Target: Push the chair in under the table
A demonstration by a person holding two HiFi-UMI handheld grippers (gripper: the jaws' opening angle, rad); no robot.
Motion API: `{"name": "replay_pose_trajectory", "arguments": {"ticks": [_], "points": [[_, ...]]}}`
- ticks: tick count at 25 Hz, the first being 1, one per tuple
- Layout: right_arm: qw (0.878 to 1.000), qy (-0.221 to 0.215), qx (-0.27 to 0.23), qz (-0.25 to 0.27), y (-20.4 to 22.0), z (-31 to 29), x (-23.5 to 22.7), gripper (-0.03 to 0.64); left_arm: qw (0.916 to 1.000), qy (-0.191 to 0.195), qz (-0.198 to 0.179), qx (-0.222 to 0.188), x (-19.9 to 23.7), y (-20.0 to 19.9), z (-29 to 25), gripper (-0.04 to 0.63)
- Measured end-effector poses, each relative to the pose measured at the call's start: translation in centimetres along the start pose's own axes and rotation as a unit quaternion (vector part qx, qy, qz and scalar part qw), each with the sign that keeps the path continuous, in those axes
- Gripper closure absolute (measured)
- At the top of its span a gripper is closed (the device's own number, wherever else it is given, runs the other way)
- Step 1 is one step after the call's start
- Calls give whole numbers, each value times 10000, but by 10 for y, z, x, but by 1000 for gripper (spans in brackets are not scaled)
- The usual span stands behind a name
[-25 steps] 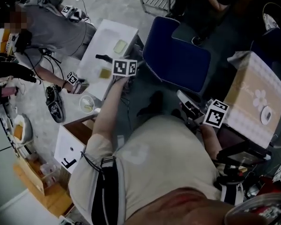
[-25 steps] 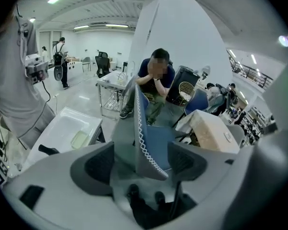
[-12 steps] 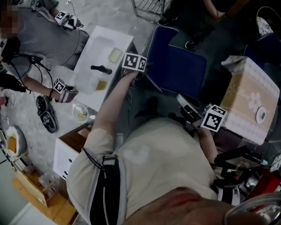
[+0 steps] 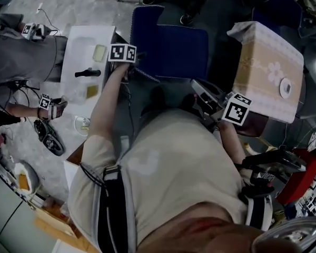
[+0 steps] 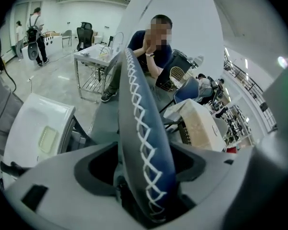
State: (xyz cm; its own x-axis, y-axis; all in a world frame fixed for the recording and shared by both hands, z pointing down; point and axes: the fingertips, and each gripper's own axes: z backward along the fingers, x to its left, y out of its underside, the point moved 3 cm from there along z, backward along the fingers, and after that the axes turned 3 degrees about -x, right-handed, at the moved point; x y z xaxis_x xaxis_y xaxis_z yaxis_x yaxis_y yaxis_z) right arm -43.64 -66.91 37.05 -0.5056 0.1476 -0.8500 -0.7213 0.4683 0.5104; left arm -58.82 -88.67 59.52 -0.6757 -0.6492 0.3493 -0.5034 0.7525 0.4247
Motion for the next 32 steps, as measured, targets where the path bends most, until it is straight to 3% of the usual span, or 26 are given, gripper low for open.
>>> {"name": "replay_pose_trajectory", "arguments": {"ticks": [7,13,18,20,23,25,32], "points": [[9996,-73,-88,-247,-4,13,-27,604,9993,194,-112,308,11,-13,-17,373],[9996,-56,-38,-287,-6,16,-31,604,9947,341,-675,694,11,-5,-18,376],[9991,12,-205,-373,-8,25,-38,604,9939,424,-674,761,7,-3,-23,377],[9987,42,-278,-414,-8,28,-39,604,9920,400,-890,797,6,-3,-23,382],[9979,119,-403,-484,-9,32,-43,604,9759,70,-1870,1126,3,-3,-26,415],[9976,132,-455,-512,-11,32,-45,604,9643,-76,-2334,1251,3,-7,-27,420],[9971,197,-461,-570,-9,30,-47,604,9542,-15,-2716,1256,-3,-10,-32,426]]}}
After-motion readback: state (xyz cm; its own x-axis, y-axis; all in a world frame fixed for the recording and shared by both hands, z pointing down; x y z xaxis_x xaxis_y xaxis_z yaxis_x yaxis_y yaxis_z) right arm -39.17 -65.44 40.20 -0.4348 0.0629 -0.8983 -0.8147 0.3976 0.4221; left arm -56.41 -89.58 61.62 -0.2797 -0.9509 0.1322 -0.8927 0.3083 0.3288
